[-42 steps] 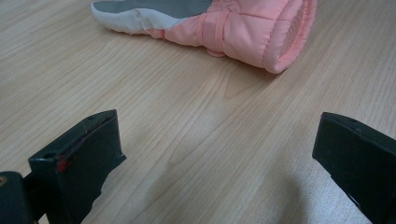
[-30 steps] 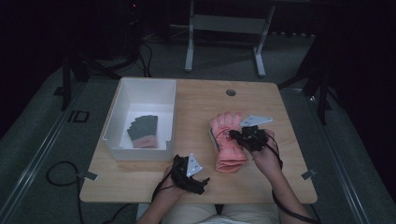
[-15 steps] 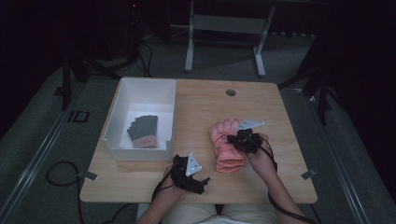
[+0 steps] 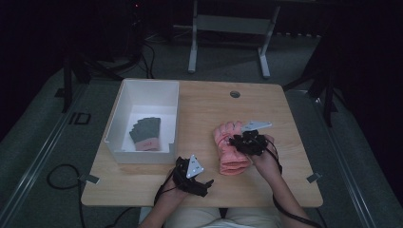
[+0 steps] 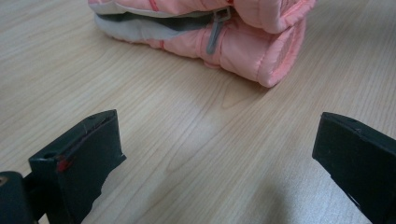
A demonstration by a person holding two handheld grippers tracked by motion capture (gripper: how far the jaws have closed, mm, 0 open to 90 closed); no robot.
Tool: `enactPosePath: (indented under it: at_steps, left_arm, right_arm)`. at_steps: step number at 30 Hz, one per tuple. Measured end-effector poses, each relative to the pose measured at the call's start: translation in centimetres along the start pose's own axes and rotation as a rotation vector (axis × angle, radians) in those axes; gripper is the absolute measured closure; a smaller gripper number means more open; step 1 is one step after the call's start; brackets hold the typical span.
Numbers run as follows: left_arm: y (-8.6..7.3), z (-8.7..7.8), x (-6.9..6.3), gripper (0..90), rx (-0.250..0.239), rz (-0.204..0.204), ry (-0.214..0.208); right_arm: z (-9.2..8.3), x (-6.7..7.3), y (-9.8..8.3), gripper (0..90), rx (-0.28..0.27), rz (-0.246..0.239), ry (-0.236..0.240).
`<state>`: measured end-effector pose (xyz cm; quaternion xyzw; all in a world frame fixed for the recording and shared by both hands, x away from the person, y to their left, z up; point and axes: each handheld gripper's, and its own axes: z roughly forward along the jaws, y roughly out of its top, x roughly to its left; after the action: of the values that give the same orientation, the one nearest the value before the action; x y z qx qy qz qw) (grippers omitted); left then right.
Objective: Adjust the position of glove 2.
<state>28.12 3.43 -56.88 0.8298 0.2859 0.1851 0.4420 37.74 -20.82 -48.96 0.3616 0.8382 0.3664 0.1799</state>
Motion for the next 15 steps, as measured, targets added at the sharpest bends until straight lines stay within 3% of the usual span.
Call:
enactPosePath:
  at_steps: [2, 4, 8, 10, 12, 14, 15]
  left_arm:
    - [0.1, -0.3, 0.0, 1.1, -0.035, -0.016, -0.012]
    - [0.3, -0.6, 0.0, 1.1, -0.058, -0.007, -0.011]
    - [0.5, -0.9, 0.0, 2.8, -0.076, 0.001, -0.001]
    - [0.6, -0.9, 0.1, 2.8, -0.075, -0.009, -0.001]
    - [0.6, -0.9, 0.1, 2.8, -0.064, -0.021, 0.002]
    - [0.7, -0.9, 0.2, 3.3, -0.053, -0.034, 0.011]
    - [0.8, -1.0, 0.3, 3.4, -0.043, -0.044, 0.012]
  right_arm:
    - [-0.7, -0.1, 0.2, 49.8, -0.044, 0.002, -0.003]
    - [-1.3, -0.3, 0.3, 37.1, -0.072, 0.018, 0.012]
    - [-1.9, -0.6, 0.1, 14.9, -0.091, 0.029, 0.058]
    - [-2.0, -0.5, -0.1, 13.4, -0.100, 0.000, 0.073]
    - [-2.1, -0.6, -0.2, 14.4, -0.075, -0.026, 0.047]
    - [-2.2, -0.8, -0.3, 15.2, -0.076, -0.009, 0.063]
    - [-2.4, -0.9, -0.3, 16.7, -0.080, -0.014, 0.048]
